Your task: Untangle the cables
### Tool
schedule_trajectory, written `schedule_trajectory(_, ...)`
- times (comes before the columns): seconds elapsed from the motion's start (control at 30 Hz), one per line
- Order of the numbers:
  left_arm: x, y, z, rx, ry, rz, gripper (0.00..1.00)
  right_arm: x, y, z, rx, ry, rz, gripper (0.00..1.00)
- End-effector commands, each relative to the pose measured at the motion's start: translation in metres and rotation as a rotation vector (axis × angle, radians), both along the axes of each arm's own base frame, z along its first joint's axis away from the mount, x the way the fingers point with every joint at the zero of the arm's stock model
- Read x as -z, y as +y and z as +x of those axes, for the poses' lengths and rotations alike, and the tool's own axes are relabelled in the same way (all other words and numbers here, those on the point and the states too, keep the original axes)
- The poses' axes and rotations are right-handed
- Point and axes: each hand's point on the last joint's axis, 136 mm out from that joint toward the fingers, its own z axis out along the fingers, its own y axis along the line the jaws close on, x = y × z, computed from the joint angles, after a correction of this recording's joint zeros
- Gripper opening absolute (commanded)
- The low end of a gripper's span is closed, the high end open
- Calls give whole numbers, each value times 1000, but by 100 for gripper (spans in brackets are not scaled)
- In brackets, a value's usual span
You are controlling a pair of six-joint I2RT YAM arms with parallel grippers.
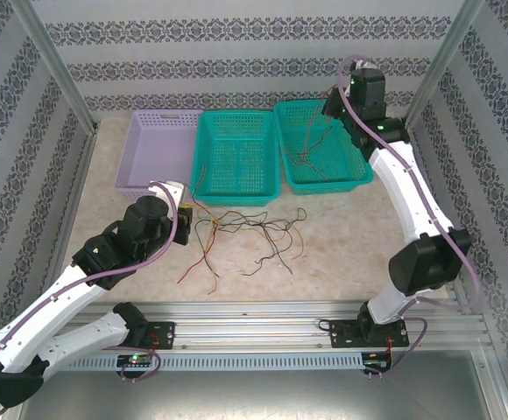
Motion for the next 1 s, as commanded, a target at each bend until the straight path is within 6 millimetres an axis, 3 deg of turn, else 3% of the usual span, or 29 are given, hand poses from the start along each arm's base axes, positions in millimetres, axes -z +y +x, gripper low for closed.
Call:
schedule_trajectory(0.0, 1, -3, 2, 20, -5, 6, 0, 23, 0, 8, 14, 25, -18, 0)
schedule_trajectory(0.27, 4, -4, 2, 28, 3, 10, 0, 105, -12, 20, 71, 198, -95, 0)
schedule_trajectory(0.4, 3, -5, 1, 33, 3, 8, 0, 143, -8, 24, 53, 303, -120, 0)
schedule_trajectory(0.57, 3, -5, 1, 34, 3, 8, 0, 177, -7, 27, 48, 435, -151, 0)
schedule_trajectory(0.73, 4, -6, 1, 37, 6, 10, 0, 174, -6, 26, 56, 423, -153, 7)
schedule_trajectory(0.97, 6, -8, 1, 45, 15, 11, 0, 143, -6, 19, 53, 361, -174, 33)
